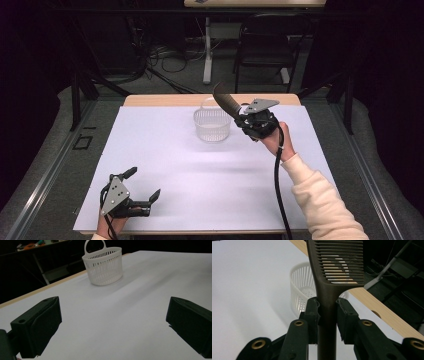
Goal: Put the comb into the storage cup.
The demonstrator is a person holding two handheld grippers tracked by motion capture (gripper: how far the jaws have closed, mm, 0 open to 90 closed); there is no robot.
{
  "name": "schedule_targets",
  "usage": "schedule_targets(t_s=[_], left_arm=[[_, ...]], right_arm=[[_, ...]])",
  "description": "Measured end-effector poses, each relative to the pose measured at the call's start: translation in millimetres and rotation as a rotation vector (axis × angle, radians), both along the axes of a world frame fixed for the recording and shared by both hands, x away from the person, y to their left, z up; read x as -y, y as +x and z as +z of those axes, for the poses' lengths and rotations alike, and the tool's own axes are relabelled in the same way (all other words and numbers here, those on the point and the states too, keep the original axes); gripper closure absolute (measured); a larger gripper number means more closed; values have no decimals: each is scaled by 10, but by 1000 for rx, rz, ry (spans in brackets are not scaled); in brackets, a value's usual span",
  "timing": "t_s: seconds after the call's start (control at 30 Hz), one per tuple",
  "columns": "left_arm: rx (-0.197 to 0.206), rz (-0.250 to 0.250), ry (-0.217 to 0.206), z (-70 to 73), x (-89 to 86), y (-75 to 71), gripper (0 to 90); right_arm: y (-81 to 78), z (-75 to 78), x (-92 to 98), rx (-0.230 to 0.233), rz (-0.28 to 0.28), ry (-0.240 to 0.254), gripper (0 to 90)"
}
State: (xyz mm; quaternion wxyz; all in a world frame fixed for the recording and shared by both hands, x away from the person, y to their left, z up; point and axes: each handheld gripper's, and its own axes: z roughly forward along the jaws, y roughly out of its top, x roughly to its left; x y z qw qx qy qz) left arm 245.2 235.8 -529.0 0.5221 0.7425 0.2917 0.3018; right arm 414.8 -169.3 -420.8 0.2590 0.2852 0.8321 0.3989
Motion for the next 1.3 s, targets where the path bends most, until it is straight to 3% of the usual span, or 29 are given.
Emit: schedule_targets(t_s=[0.63, 1.3], left_arm=[[-3, -12, -7, 10, -8, 3, 0], [-6, -13, -13, 9, -13, 5, 0]], right_arm=[[112, 147, -133, 16, 16, -35, 727], [268, 147, -299, 19, 28, -59, 727]])
